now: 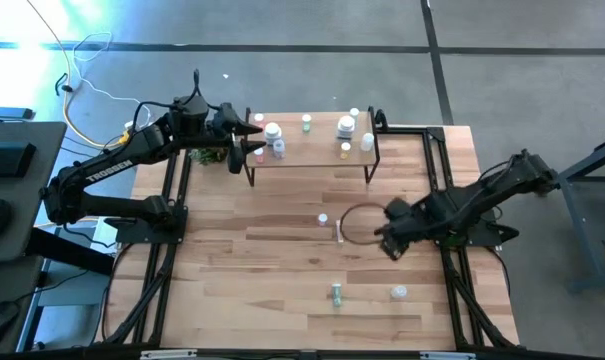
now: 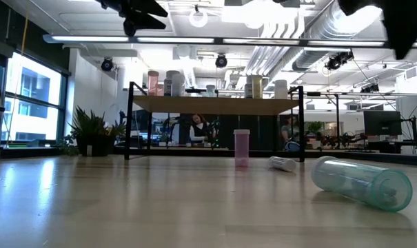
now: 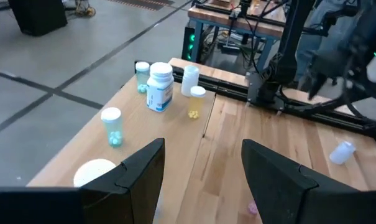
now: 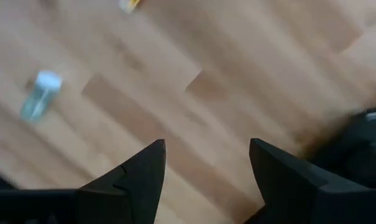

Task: Pick and place medicine bottles onto shelf by color
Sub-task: Put the transparent pill bottle on the shelf

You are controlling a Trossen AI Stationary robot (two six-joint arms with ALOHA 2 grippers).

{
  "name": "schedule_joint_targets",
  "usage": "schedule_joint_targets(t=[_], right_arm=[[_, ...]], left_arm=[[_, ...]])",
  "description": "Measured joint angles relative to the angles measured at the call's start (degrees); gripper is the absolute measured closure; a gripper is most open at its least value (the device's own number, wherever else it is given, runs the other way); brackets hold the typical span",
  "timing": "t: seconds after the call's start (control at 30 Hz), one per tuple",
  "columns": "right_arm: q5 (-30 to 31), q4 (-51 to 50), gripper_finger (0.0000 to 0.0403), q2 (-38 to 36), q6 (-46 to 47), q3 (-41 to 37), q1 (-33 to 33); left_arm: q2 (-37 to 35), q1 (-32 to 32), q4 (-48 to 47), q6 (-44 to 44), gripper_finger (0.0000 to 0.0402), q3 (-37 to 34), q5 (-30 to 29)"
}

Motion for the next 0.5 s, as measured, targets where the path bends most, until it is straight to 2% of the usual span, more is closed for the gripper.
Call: schedule_joint_targets(t=[0.23,0.5], right_arm=[[-4.47,8.98,0.0178,0.0,3.2,-7.04,7.38],[-4.99,18.38,0.0178,0.0,8.59,-12.4,13.34]], left_arm=[[0.0,-0.8,-1.54,-0.76,0.0197,0.0,-0.03],[0.0,-2.62,-2.19,-1.19,0.0197,0.0,-0.1]])
